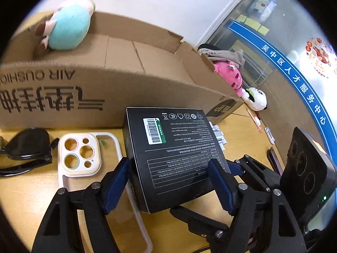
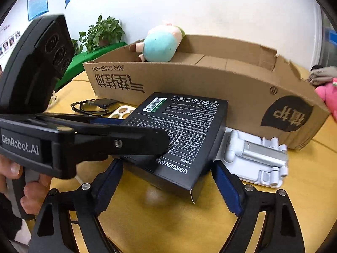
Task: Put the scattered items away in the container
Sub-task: 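Close the left gripper on the black product box and lift it, then carry the black product box over the box and release it inside, then withdraw the left tool and move toward the white phone stand, then close the left gripper on the white phone stand and lift it, then carry the white phone stand into the box and release it, then move the right tool toward the clear phone case on the table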
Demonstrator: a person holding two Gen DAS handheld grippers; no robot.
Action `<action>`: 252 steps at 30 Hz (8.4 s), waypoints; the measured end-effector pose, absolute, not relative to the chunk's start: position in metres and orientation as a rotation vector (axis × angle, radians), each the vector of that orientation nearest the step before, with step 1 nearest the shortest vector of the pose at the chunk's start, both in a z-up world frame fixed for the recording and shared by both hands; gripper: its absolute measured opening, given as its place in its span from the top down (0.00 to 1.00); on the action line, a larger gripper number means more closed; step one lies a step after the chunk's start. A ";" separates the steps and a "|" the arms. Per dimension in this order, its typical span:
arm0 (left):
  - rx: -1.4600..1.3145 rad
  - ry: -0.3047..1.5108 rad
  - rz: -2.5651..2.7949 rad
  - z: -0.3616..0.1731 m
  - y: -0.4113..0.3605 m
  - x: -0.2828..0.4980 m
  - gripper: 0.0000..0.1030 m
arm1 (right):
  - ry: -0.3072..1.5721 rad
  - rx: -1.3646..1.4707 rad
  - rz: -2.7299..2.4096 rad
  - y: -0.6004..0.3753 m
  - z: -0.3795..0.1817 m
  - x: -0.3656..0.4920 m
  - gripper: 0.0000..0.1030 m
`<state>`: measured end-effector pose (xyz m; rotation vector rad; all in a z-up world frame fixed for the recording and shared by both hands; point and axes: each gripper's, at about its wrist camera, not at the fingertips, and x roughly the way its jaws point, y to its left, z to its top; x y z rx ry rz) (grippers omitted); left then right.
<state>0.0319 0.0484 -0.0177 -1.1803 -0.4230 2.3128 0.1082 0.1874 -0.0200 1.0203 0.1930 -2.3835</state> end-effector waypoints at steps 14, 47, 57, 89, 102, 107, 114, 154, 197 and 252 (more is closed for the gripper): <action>-0.880 -0.283 2.442 0.092 0.045 0.018 0.28 | 0.242 0.744 -2.506 0.180 0.080 0.092 0.13; -1.294 -0.244 2.437 0.048 0.016 -0.283 0.28 | 0.133 1.095 -2.258 0.135 0.048 -0.237 0.13; -1.423 -0.075 2.497 0.021 0.040 -0.287 0.30 | 0.053 1.306 -2.199 0.132 -0.013 -0.275 0.10; -0.833 -0.075 2.844 0.106 0.057 0.038 0.26 | 0.172 0.828 -2.639 0.233 0.105 0.076 0.00; -0.964 -0.127 2.699 0.069 0.069 0.039 0.26 | 0.020 0.963 -2.640 0.283 0.067 0.070 0.00; -1.081 -0.165 2.600 0.035 0.083 0.026 0.26 | -0.084 1.149 -2.645 0.318 0.024 0.057 0.00; -1.182 -0.127 2.471 0.003 0.117 0.010 0.26 | -0.122 1.260 -2.582 0.326 -0.014 0.045 0.05; -1.160 -0.164 2.412 -0.001 0.125 0.018 0.66 | -0.078 1.086 -2.625 0.293 -0.001 0.075 0.56; -1.308 -0.152 2.673 0.015 -0.073 -0.088 0.69 | -0.162 1.120 -2.390 0.083 0.000 -0.074 0.56; -1.111 -0.086 2.735 0.032 -0.025 0.084 0.26 | -0.086 1.246 -2.357 0.178 -0.008 0.080 0.00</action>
